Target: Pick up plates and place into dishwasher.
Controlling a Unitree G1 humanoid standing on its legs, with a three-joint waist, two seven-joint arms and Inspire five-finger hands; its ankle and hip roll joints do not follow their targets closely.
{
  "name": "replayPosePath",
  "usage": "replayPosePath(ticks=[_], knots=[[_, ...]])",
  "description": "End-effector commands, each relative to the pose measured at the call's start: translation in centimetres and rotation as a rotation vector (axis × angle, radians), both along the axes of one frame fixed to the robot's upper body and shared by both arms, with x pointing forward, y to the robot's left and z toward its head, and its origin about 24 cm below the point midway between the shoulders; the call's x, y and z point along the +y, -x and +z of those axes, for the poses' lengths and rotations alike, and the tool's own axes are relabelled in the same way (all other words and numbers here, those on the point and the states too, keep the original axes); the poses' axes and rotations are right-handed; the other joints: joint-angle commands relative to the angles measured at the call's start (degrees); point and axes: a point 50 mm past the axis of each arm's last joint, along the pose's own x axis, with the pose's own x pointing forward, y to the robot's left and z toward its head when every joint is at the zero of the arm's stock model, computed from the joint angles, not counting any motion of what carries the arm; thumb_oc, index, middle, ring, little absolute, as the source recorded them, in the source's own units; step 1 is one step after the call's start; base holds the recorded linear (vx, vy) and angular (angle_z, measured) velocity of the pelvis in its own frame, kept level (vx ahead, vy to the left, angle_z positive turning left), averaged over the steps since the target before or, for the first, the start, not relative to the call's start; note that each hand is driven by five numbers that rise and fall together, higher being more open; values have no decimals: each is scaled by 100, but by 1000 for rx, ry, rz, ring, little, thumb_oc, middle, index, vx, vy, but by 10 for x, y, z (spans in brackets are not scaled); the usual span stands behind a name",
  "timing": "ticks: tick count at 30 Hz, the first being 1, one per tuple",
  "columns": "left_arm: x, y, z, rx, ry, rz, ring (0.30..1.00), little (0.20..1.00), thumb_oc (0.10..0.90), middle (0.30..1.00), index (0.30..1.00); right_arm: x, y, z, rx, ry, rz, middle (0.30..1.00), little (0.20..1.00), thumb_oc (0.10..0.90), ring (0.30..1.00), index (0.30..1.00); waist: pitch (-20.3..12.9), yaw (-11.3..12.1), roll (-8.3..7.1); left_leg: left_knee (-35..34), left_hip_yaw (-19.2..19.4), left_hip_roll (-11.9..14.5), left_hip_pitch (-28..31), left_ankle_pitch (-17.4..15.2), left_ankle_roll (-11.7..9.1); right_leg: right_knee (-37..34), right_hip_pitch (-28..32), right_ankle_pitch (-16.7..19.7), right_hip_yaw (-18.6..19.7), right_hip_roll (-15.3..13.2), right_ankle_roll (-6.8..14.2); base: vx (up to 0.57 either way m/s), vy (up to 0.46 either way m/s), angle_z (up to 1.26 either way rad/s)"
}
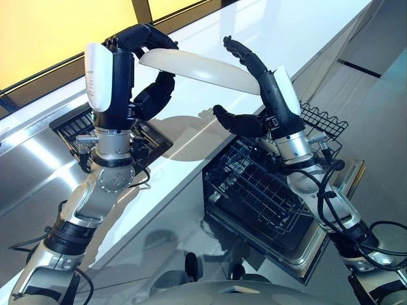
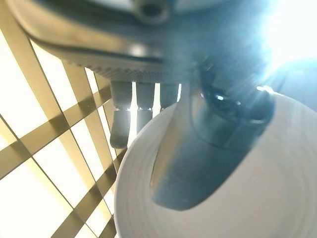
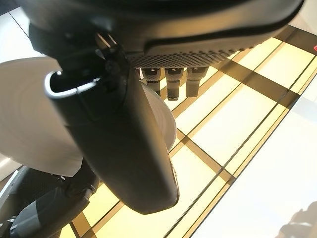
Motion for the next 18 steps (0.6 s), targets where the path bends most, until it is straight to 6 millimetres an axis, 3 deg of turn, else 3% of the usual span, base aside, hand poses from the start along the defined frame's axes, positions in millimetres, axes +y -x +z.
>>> replayPosePath(ticks=[1,9,18], knots=[[-16,-5,26,-142,18,-119,300,200,100,300,300,22,10,44,-223,-60,151,300,200,100,300,300,-584,-6,-22,273,95,-263,383,-1239,88,830,-416,-676,-67,427,52,0,0,0],[-25,1,27,-132,13,-231,300,200,100,300,300,19,9,41,-195,-127,148,300,200,100,300,300,-568,-9,-9,256,82,-260,402,-1240,93,847,-416,-681,-86,428,48,0,0,0],[-29,-5,9,125,218,-499,300,200,100,300,300,11,8,37,-200,-199,106,300,200,100,300,300,-539,-44,13,265,122,-253,427,-1239,115,835,-406,-655,-75,429,55,0,0,0]])
